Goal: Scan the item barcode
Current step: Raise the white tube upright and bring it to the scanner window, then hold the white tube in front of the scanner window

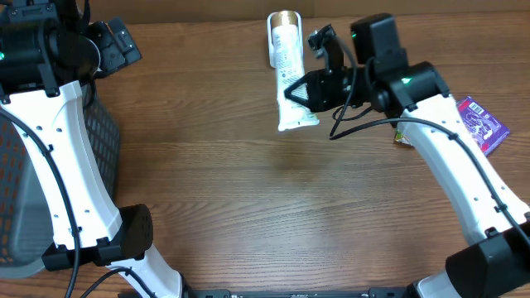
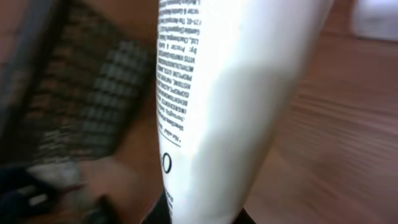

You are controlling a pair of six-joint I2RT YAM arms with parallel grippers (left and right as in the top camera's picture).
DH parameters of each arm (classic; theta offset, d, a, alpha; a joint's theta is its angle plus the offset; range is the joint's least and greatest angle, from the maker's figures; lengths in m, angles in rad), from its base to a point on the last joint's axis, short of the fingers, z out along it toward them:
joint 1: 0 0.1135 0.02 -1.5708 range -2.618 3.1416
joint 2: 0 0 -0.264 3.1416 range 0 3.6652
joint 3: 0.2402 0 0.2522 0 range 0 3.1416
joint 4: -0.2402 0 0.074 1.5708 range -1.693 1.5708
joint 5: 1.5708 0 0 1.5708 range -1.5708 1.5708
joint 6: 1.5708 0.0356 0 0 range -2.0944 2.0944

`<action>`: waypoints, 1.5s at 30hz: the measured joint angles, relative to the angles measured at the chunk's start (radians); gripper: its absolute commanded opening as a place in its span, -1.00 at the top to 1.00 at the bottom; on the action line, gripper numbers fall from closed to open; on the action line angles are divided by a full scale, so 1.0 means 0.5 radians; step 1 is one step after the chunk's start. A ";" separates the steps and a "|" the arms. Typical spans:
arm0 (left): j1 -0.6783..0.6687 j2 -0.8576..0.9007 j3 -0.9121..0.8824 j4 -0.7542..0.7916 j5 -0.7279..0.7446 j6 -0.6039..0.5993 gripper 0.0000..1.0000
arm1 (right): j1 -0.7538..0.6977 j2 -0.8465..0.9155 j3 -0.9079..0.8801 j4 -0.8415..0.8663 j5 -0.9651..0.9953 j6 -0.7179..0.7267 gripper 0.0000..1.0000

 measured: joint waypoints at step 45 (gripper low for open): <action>0.000 0.000 0.000 0.000 0.001 0.000 -0.99 | 0.169 1.259 0.084 2.106 2.278 -2.448 0.93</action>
